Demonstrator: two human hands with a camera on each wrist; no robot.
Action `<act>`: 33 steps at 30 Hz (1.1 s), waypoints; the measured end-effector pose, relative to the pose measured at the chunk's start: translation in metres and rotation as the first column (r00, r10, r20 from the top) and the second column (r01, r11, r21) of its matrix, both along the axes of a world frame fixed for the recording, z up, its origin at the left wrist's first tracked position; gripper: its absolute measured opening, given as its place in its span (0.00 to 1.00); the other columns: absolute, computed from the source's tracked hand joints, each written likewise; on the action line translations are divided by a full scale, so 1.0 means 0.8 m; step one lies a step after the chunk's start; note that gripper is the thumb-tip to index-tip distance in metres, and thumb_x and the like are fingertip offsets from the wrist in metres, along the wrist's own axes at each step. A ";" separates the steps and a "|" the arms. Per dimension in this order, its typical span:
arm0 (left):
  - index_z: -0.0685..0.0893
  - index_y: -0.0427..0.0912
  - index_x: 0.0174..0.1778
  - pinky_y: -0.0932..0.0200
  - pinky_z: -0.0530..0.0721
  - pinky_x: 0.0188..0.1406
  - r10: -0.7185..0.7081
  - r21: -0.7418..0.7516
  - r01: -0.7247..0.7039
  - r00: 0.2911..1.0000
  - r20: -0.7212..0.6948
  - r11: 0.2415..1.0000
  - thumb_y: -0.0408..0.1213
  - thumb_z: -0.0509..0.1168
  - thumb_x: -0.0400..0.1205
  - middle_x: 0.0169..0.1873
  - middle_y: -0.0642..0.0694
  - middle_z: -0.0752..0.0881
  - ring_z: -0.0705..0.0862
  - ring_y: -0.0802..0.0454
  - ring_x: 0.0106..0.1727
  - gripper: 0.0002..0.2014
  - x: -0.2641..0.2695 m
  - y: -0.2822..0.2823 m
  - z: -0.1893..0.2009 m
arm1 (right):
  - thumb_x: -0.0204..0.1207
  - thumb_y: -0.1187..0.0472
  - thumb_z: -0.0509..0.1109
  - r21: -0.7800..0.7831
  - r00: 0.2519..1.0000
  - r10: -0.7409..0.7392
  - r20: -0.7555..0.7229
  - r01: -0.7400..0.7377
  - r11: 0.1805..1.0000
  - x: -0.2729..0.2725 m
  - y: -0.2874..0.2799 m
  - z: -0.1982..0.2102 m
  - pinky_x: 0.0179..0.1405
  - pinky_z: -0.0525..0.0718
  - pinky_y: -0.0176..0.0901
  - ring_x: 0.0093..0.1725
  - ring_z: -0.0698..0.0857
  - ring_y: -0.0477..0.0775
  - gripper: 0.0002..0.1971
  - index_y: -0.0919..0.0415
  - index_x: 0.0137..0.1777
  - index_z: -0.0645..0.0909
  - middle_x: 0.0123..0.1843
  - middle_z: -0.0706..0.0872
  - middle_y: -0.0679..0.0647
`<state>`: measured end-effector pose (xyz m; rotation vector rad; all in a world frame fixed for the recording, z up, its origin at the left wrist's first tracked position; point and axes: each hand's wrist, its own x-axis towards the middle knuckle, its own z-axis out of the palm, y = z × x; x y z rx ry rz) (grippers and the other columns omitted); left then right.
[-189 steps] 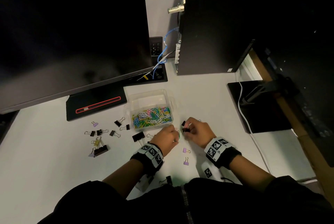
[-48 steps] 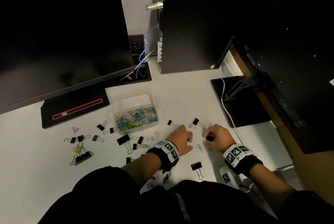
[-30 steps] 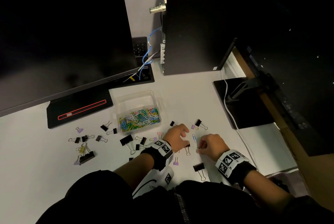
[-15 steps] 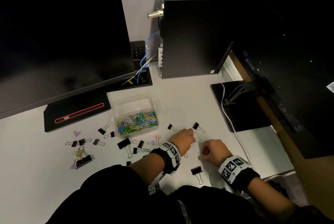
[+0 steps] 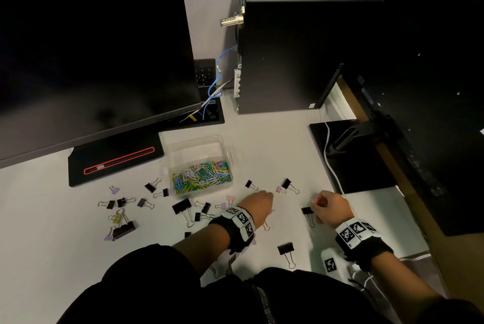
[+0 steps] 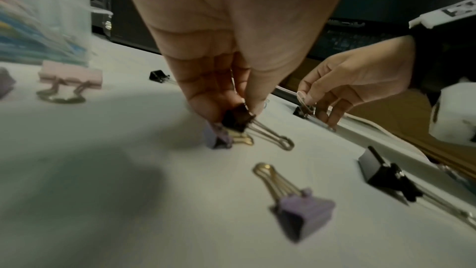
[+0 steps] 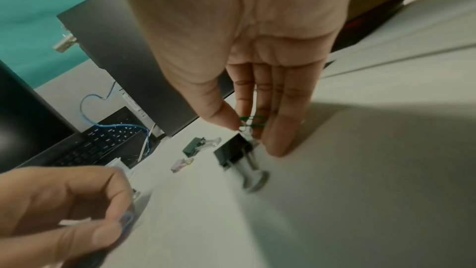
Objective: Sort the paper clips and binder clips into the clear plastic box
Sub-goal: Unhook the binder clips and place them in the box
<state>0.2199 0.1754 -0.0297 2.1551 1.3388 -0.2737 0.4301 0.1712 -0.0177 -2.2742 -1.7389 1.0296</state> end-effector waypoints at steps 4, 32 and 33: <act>0.74 0.33 0.55 0.48 0.82 0.52 0.186 -0.009 -0.187 0.972 0.144 0.982 0.35 0.54 0.86 0.50 0.35 0.84 0.83 0.41 0.48 0.10 -0.032 0.005 0.025 | 0.72 0.65 0.70 0.008 0.983 0.042 -0.177 -0.041 0.999 -0.030 -0.004 -0.002 0.30 0.80 0.30 0.28 0.86 0.46 0.10 0.53 0.33 0.76 0.31 0.87 0.50; 0.73 0.34 0.71 0.37 0.72 0.72 0.808 0.328 -0.794 0.575 0.127 0.513 0.35 0.70 0.75 0.73 0.32 0.72 0.71 0.33 0.73 0.27 -0.297 -0.114 0.012 | 0.70 0.63 0.68 0.108 0.954 0.277 0.117 -0.289 0.951 -0.136 0.073 0.009 0.63 0.76 0.54 0.65 0.71 0.65 0.20 0.54 0.63 0.76 0.65 0.74 0.62; 0.72 0.33 0.72 0.37 0.71 0.73 0.814 0.306 -0.804 0.566 0.131 0.510 0.35 0.71 0.75 0.73 0.31 0.71 0.70 0.32 0.74 0.30 -0.304 -0.126 0.008 | 0.70 0.62 0.68 0.077 0.954 0.261 0.145 -0.274 0.959 -0.123 0.068 0.007 0.64 0.76 0.55 0.66 0.70 0.64 0.21 0.53 0.64 0.75 0.65 0.73 0.62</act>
